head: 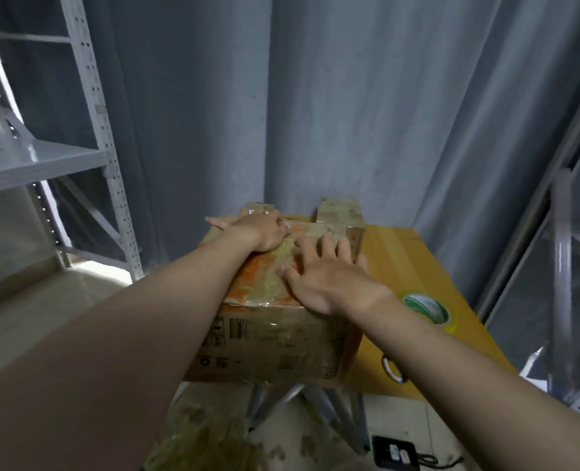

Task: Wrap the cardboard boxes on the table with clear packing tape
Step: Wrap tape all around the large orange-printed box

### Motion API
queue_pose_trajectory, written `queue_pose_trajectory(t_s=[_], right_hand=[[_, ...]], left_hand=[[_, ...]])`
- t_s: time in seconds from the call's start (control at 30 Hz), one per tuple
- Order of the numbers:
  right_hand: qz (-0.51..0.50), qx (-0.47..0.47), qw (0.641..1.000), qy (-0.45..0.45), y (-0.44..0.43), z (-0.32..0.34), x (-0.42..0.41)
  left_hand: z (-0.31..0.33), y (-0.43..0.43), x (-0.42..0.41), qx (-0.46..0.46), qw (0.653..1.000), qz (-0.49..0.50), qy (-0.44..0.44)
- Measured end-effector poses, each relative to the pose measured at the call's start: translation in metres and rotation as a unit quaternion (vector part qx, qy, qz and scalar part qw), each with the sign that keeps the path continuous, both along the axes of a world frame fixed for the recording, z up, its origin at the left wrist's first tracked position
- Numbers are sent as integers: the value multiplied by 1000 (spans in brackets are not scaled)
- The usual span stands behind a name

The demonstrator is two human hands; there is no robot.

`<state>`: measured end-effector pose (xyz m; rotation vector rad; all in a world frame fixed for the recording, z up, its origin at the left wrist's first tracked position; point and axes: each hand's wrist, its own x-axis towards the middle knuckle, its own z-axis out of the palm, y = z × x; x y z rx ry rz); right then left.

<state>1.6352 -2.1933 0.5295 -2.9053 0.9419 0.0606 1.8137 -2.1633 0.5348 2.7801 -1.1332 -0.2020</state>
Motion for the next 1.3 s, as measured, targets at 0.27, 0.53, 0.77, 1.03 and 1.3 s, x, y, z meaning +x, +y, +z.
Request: queue_pose_trajectory(t_s=[0.27, 0.53, 0.77, 1.03, 1.3], right_hand=[[-19, -61, 998, -19, -44, -9, 48], [-46, -26, 998, -41, -87, -6, 87], [-67, 3, 996, -64, -109, 1, 106], [-145, 99, 984, -38, -132, 12, 126], [-183, 64, 973, -127, -136, 1, 114]], left_hand=[[-5, -13, 8, 16, 1000, 17, -1], [-5, -20, 12, 40, 998, 39, 1], [-2, -24, 9, 72, 996, 50, -5], [-3, -27, 10, 83, 995, 52, -16], [-4, -25, 7, 71, 995, 66, -10]])
